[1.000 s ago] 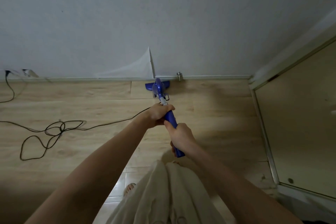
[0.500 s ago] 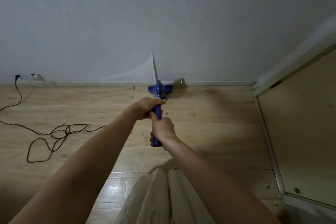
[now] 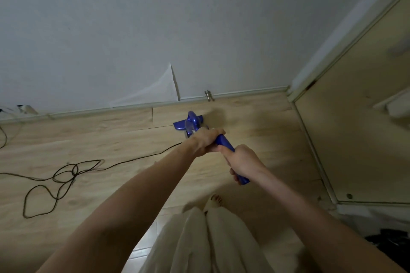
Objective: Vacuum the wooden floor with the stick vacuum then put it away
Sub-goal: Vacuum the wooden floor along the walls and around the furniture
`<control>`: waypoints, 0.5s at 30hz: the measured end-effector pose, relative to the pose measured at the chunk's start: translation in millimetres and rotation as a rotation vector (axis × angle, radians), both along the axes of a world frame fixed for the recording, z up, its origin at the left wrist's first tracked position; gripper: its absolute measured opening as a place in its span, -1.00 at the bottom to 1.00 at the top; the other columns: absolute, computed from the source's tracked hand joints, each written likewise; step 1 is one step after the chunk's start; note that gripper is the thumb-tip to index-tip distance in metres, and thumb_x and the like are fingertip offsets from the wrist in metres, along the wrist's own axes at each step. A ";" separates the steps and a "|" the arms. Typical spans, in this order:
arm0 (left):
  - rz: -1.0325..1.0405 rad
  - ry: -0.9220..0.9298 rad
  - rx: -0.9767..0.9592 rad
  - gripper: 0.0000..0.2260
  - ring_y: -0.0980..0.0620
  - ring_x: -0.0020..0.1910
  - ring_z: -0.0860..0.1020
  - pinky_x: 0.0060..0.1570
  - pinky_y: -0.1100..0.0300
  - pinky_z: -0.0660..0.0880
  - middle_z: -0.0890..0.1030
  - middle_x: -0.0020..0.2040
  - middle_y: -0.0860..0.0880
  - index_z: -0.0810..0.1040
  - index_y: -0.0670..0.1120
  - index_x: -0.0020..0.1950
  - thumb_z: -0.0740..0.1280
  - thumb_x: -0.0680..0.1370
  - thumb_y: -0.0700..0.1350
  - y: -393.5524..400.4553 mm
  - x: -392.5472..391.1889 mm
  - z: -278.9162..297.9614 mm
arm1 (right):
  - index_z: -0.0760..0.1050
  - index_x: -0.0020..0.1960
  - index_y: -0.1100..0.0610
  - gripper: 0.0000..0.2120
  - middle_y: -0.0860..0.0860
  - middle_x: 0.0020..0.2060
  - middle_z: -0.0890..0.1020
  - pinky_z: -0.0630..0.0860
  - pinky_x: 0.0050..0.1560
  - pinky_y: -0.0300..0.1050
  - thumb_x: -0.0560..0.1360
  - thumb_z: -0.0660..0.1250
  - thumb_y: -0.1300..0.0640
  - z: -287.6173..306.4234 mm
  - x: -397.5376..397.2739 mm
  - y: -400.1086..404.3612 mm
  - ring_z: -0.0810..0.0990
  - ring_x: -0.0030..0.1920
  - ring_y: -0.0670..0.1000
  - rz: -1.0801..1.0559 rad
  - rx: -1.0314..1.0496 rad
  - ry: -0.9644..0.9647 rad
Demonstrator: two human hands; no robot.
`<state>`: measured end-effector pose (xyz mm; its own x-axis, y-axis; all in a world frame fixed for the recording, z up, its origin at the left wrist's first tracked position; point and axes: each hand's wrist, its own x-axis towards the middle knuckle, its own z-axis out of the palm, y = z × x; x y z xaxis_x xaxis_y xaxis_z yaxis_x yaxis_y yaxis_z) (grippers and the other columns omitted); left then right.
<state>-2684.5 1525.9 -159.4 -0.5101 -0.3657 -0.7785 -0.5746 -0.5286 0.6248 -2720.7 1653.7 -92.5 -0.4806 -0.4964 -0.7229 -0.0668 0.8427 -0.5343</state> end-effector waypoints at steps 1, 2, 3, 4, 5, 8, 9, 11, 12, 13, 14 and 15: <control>-0.022 -0.005 -0.009 -0.85 0.02 -0.38 0.51 -0.39 0.25 0.56 0.49 -0.27 -0.13 0.43 -0.19 -0.16 0.32 0.56 -0.17 7.6 -1.0 6.6 | 0.41 -0.08 0.20 -0.61 0.06 -0.36 0.53 0.44 -0.51 -0.22 0.62 0.16 -0.14 4.2 1.7 8.7 0.50 -0.50 -0.04 -0.022 -0.005 0.013; -0.051 -0.007 -0.016 -0.83 0.04 -0.42 0.50 -0.45 0.28 0.53 0.47 -0.30 -0.11 0.43 -0.19 -0.19 0.32 0.56 -0.18 15.5 -2.0 12.8 | 0.41 -0.11 0.19 -0.61 0.05 -0.38 0.53 0.42 -0.53 -0.24 0.61 0.16 -0.15 7.3 4.0 17.2 0.49 -0.53 -0.05 -0.048 -0.006 0.021; -0.086 -0.009 -0.021 -0.83 0.07 -0.46 0.50 -0.48 0.30 0.51 0.47 -0.31 -0.10 0.43 -0.19 -0.20 0.31 0.57 -0.18 23.2 -2.5 17.1 | 0.42 -0.13 0.20 -0.60 0.05 -0.40 0.53 0.41 -0.55 -0.26 0.61 0.17 -0.15 9.0 7.3 25.5 0.49 -0.54 -0.05 -0.080 -0.004 0.024; -0.121 -0.011 -0.020 -0.83 0.09 -0.50 0.51 -0.50 0.31 0.50 0.47 -0.32 -0.09 0.43 -0.19 -0.21 0.30 0.57 -0.18 31.0 -2.3 19.9 | 0.42 -0.15 0.21 -0.59 0.05 -0.41 0.53 0.40 -0.56 -0.26 0.61 0.17 -0.14 9.8 11.5 33.3 0.48 -0.55 -0.04 -0.116 -0.001 0.026; -0.150 -0.011 -0.017 -0.82 0.11 -0.51 0.51 -0.52 0.32 0.49 0.48 -0.31 -0.09 0.43 -0.19 -0.21 0.30 0.57 -0.18 38.1 -1.4 21.4 | 0.43 -0.15 0.21 -0.58 0.05 -0.42 0.53 0.40 -0.56 -0.26 0.61 0.17 -0.14 10.5 16.1 40.7 0.48 -0.55 -0.04 -0.147 0.001 0.030; -0.234 -0.028 -0.013 -0.81 0.13 -0.56 0.50 -0.53 0.33 0.48 0.49 -0.34 -0.08 0.44 -0.19 -0.21 0.30 0.58 -0.15 54.3 2.4 19.4 | 0.44 -0.13 0.24 -0.57 0.05 -0.42 0.53 0.40 -0.53 -0.24 0.61 0.18 -0.13 8.4 30.0 57.6 0.49 -0.53 -0.04 -0.226 0.000 0.042; -0.255 -0.029 -0.008 -0.81 0.14 -0.59 0.49 -0.54 0.33 0.48 0.48 -0.34 -0.08 0.44 -0.19 -0.21 0.30 0.58 -0.15 57.4 3.7 18.9 | 0.44 -0.12 0.24 -0.58 0.05 -0.41 0.53 0.42 -0.50 -0.21 0.61 0.18 -0.13 6.9 34.3 61.4 0.49 -0.51 -0.04 -0.252 -0.007 0.041; -0.291 -0.027 -0.007 -0.82 0.15 -0.59 0.50 -0.54 0.33 0.47 0.49 -0.33 -0.08 0.44 -0.18 -0.19 0.30 0.57 -0.15 60.9 5.9 17.6 | 0.43 -0.14 0.22 -0.59 0.05 -0.39 0.54 0.47 -0.42 -0.17 0.60 0.19 -0.14 1.8 41.7 65.5 0.51 -0.47 -0.04 -0.293 -0.021 0.039; -0.303 -0.029 -0.009 -0.83 0.14 -0.55 0.50 -0.53 0.33 0.46 0.49 -0.33 -0.07 0.44 -0.18 -0.18 0.31 0.57 -0.15 61.0 7.2 17.0 | 0.43 -0.14 0.22 -0.59 0.05 -0.39 0.54 0.49 -0.40 -0.15 0.60 0.19 -0.14 -0.5 44.8 65.8 0.51 -0.46 -0.03 -0.312 -0.027 0.036; -0.310 -0.032 -0.011 -0.84 0.12 -0.51 0.50 -0.53 0.33 0.46 0.49 -0.32 -0.07 0.44 -0.18 -0.18 0.31 0.57 -0.15 59.7 8.9 15.9 | 0.44 -0.13 0.23 -0.58 0.06 -0.38 0.54 0.50 -0.40 -0.14 0.60 0.18 -0.14 -2.7 47.7 64.5 0.52 -0.46 -0.03 -0.332 -0.032 0.028; -0.310 -0.034 -0.014 -0.84 0.12 -0.49 0.49 -0.53 0.33 0.46 0.49 -0.32 -0.07 0.44 -0.18 -0.17 0.31 0.57 -0.15 57.7 10.7 14.5 | 0.44 -0.11 0.23 -0.58 0.06 -0.37 0.54 0.49 -0.43 -0.15 0.61 0.18 -0.14 -5.2 50.5 61.8 0.51 -0.47 -0.02 -0.350 -0.034 0.017; -0.306 -0.035 -0.018 -0.85 0.11 -0.49 0.48 -0.52 0.32 0.46 0.49 -0.31 -0.07 0.43 -0.18 -0.15 0.31 0.56 -0.14 54.9 12.4 11.7 | 0.44 -0.10 0.23 -0.58 0.06 -0.38 0.53 0.46 -0.48 -0.19 0.61 0.17 -0.14 -7.6 53.3 58.1 0.50 -0.48 -0.03 -0.366 -0.032 0.007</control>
<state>-2672.1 1580.8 -147.8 -0.5713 -0.2135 -0.7924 -0.7270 -0.3164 0.6094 -2667.4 1711.8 -100.1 -0.6353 -0.3132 -0.7059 0.2326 0.7940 -0.5617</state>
